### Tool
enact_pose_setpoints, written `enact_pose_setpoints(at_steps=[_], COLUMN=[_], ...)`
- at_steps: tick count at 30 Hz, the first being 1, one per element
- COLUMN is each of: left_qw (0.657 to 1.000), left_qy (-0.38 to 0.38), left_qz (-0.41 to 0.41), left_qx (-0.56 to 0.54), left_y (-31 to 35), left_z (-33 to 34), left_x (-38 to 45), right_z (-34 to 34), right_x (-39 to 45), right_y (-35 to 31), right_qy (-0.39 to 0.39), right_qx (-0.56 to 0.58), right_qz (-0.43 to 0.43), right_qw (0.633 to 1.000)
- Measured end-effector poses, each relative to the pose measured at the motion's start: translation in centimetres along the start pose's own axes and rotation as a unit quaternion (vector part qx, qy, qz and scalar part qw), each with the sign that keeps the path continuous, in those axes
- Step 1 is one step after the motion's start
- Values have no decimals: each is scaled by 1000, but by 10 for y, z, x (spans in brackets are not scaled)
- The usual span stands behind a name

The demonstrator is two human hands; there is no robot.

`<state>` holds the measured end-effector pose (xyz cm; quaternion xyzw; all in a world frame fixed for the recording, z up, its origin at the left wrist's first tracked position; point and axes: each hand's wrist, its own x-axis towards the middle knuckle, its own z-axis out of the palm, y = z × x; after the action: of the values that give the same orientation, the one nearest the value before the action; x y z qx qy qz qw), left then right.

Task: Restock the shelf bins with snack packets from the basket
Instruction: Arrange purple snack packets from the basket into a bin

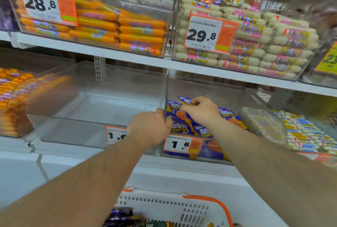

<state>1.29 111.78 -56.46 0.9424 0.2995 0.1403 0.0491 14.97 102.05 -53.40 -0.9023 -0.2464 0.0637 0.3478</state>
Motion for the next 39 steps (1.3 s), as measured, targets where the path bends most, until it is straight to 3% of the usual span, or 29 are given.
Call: enact_pose_setpoints(at_steps=[10, 15, 21, 32, 39], left_qw=[1000, 1000, 1000, 999, 994], left_qy=[-19, -14, -5, -12, 52], left_qz=[-6, 5, 3, -14, -1], left_qx=[-15, -14, -13, -29, -97], left_y=[-2, -2, -3, -1, -2], left_z=[5, 7, 7, 3, 1], left_x=[4, 4, 5, 2, -5], right_z=[55, 55, 58, 57, 25], right_x=[60, 58, 62, 60, 21], right_y=[-13, -6, -1, -8, -15], right_qy=[-103, -176, -155, -171, -37], right_qx=[4, -123, -185, -164, -166], right_qz=[37, -11, -63, -31, -113], right_qw=[994, 977, 968, 971, 979])
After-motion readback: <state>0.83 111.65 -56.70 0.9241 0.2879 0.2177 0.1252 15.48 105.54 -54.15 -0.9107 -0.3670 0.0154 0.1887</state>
